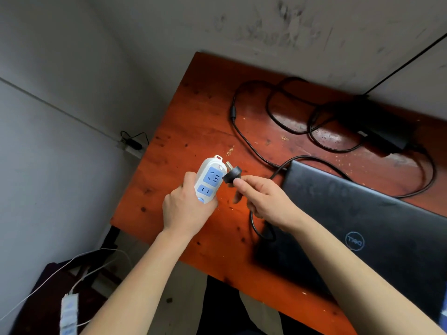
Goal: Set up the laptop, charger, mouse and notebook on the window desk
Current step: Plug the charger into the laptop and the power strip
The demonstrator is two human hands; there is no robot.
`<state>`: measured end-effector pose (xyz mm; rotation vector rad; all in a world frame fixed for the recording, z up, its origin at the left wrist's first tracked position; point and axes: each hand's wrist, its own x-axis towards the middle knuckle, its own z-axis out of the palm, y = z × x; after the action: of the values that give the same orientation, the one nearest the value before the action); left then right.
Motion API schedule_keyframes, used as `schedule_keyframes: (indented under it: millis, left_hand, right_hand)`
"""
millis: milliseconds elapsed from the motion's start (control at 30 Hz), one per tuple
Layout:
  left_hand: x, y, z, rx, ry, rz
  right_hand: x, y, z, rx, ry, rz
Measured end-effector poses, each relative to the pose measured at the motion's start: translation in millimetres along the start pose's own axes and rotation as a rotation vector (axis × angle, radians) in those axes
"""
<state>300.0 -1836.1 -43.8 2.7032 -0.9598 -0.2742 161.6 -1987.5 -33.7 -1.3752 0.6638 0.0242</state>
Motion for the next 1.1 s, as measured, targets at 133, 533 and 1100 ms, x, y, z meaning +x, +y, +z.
schedule_keyframes:
  millis: [133,533,1100]
  left_hand:
    - [4,2,-7,0.003,0.038,-0.007]
    - [13,-7,-20,0.104,0.059,0.046]
    - [11,-3,-25,0.14,0.061,0.141]
  right_hand:
    - [0,0,11,-0.265,0.109,-0.154]
    - [2,-6,24,-0.751,0.273,-0.322]
    - [4,-40,40,-1.222,0.155,-0.222]
